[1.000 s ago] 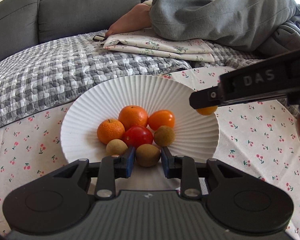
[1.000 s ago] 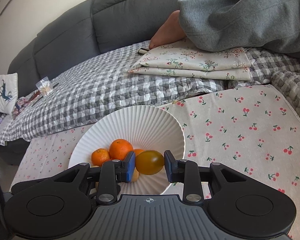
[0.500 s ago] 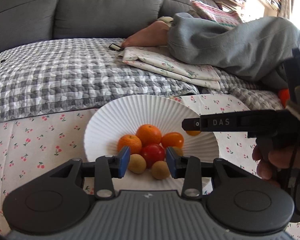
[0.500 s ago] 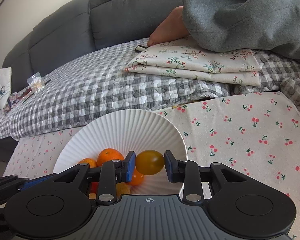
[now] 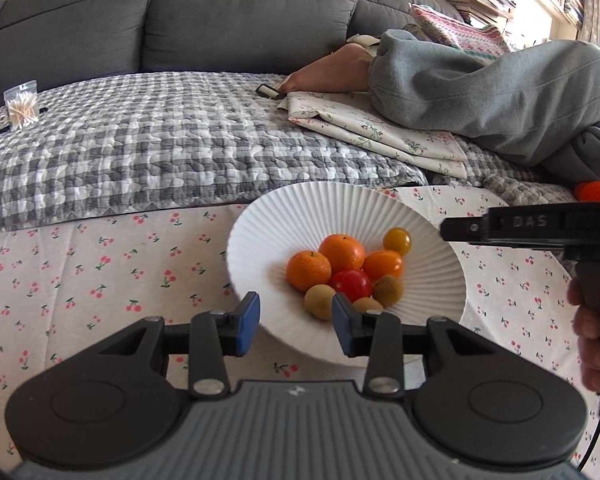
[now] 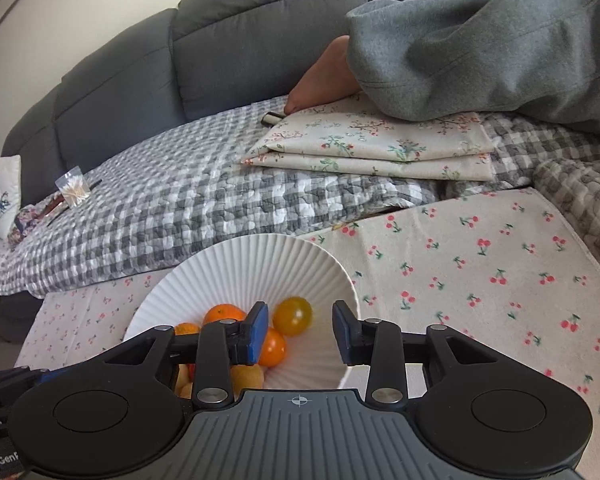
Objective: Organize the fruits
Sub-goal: 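Open the left tool over the bowl, then open the right tool, then move both tools back toward the two green fruits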
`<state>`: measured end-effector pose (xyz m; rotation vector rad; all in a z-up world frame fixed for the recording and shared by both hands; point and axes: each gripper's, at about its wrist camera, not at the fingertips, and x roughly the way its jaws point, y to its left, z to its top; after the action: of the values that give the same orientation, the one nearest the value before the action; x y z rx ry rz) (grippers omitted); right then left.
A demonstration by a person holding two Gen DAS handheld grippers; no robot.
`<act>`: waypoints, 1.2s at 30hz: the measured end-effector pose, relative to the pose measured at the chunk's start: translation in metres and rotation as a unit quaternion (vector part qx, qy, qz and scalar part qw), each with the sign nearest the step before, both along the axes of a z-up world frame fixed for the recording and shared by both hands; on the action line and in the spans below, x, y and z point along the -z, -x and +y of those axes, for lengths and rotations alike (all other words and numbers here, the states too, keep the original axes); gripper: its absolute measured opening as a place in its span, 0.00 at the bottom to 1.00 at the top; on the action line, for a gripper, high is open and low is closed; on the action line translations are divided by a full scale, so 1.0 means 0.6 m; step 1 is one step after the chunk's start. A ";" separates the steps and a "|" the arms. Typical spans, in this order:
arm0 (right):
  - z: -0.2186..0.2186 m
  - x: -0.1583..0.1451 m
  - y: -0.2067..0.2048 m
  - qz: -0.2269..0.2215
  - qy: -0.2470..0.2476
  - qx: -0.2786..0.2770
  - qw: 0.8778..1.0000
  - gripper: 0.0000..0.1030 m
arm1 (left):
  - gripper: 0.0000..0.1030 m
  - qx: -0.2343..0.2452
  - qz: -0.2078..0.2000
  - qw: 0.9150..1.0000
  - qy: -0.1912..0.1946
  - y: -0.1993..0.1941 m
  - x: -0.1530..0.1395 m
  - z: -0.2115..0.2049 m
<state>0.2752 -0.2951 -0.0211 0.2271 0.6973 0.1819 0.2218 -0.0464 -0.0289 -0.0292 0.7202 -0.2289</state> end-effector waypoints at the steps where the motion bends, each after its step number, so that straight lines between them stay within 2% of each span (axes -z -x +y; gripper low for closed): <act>1: -0.005 -0.002 0.007 0.003 -0.002 0.005 1.000 0.34 | 0.38 -0.001 -0.001 1.000 -0.004 0.005 -0.002 0.002; 5: -0.021 -0.015 0.033 0.008 -0.022 0.017 1.000 0.38 | 0.38 -0.002 -0.001 1.000 -0.011 0.029 -0.007 0.014; 9: -0.011 -0.033 0.065 0.005 -0.032 0.006 0.999 0.43 | 0.39 -0.003 -0.001 1.000 -0.012 0.050 -0.013 0.021; 13: 0.006 -0.053 0.095 0.001 -0.032 -0.010 0.999 0.51 | 0.44 -0.008 0.002 1.000 -0.019 0.067 -0.014 0.027; 16: 0.015 -0.064 0.114 -0.006 -0.026 -0.026 0.999 0.53 | 0.45 -0.013 0.006 1.000 -0.015 0.075 -0.015 0.037; 20: 0.017 -0.072 0.137 -0.008 -0.032 -0.039 0.999 0.62 | 0.54 -0.022 0.016 1.000 -0.005 0.087 -0.015 0.056; 36: 0.035 -0.080 0.194 -0.015 -0.035 -0.078 0.996 0.68 | 0.60 -0.033 0.048 0.998 -0.006 0.121 0.012 0.081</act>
<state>0.1589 -0.2740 0.0267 0.2372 0.6805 0.3591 0.1494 0.0022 -0.0363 -0.0526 0.8143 -0.1600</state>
